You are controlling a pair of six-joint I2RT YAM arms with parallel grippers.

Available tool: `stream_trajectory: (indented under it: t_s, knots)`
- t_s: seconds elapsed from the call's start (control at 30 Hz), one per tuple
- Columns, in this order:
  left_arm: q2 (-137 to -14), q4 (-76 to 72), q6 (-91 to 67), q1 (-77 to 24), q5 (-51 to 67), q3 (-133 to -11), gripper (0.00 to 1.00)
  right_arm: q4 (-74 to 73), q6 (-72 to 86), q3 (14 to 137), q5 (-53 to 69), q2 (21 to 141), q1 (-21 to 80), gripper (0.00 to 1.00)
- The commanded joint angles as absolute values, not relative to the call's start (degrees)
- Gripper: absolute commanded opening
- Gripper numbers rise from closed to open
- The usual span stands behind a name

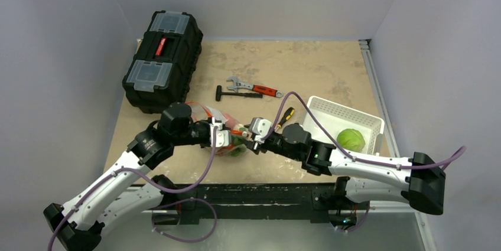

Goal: Place the food in the zip-top bag and seal the zipper
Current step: Zip the zipper food storage bag at the center of the board.

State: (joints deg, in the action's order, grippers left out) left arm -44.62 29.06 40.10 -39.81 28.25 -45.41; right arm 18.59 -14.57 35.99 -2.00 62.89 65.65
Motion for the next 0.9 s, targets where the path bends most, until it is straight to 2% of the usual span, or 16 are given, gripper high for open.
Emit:
stream_trajectory:
  t_s: [0.0, 0.13, 0.23, 0.33, 0.5, 0.6, 0.73, 0.87]
  knots:
    - [-43.2, 25.3, 38.8, -40.4, 28.5, -46.9, 0.26, 27.3, -10.3, 33.6, -4.3, 60.3, 65.6, 0.46]
    - [-43.2, 24.8, 37.6, -40.4, 28.9, -47.2, 0.48, 31.4, -8.9, 32.0, -3.5, 60.7, 65.6, 0.42]
    - [-43.5, 24.9, 36.6, -40.4, 30.9, -47.7, 0.62, 32.1, -8.3, 32.1, -2.3, 61.6, 65.6, 0.32]
    - [-45.1, 26.5, 35.9, -40.4, 34.4, -49.3, 0.68, 30.7, -8.3, 32.5, -1.3, 61.9, 65.6, 0.22]
    - [-49.4, 28.8, 35.0, -40.4, 38.3, -53.1, 0.73, 28.5, -8.1, 32.5, 2.5, 60.1, 65.6, 0.11]
    - [-50.9, 27.6, 33.8, -40.4, 40.8, -54.2, 0.85, 27.3, -8.7, 32.4, 5.3, 59.7, 65.6, 0.08]
    - [-52.9, 28.8, 34.4, -40.5, 42.8, -55.2, 0.88, 24.7, -9.4, 33.5, 6.0, 59.4, 65.5, 0.03]
    - [-56.3, 33.7, 36.2, -40.6, 41.9, -58.1, 0.75, 24.1, -10.7, 33.3, 6.8, 57.7, 65.6, 0.0]
